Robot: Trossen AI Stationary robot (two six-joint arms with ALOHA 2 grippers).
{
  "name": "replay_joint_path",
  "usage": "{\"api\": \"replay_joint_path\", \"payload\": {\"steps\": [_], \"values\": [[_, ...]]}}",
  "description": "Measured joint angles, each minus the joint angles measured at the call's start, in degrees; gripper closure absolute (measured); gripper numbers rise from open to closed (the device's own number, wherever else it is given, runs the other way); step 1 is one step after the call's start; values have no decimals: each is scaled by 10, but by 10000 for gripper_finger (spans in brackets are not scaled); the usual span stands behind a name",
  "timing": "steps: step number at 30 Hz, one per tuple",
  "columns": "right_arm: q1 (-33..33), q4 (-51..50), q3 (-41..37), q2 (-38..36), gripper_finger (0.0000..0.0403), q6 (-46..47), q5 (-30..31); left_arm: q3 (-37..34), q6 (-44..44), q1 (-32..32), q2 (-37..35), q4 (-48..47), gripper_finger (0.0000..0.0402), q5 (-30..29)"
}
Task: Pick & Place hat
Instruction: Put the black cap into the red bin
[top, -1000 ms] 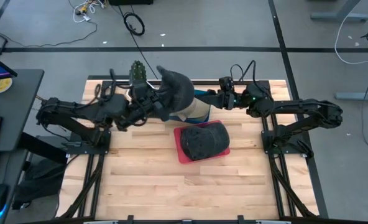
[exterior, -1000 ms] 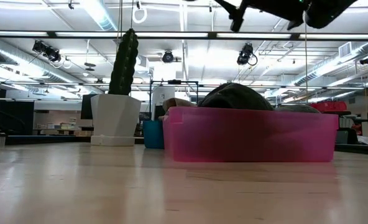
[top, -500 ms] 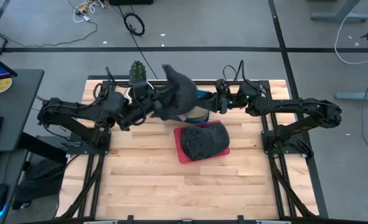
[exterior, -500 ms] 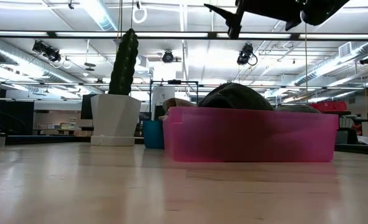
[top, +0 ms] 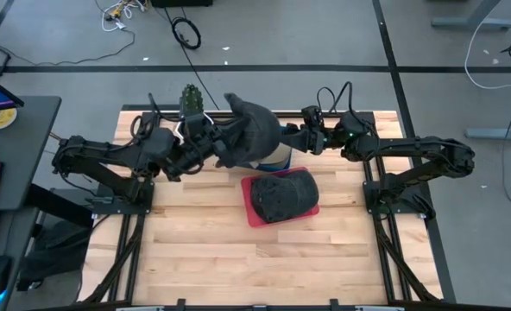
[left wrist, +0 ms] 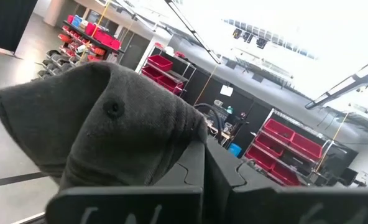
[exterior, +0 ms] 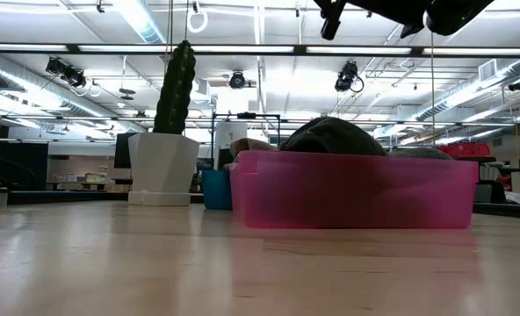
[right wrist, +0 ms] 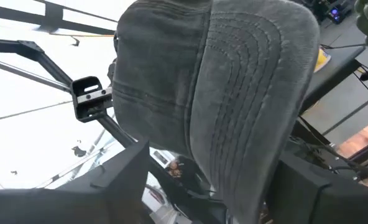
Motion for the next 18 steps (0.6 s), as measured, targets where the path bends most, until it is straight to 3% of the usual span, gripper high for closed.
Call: {"api": "replay_joint_path", "payload": {"steps": [10,18], "values": [[0,2,0,0,238,3,0,0,1,0,0,-6,401,0],[0,7,0,0,384,25,-2,0,6,0,0,-8,392,-2]]}}
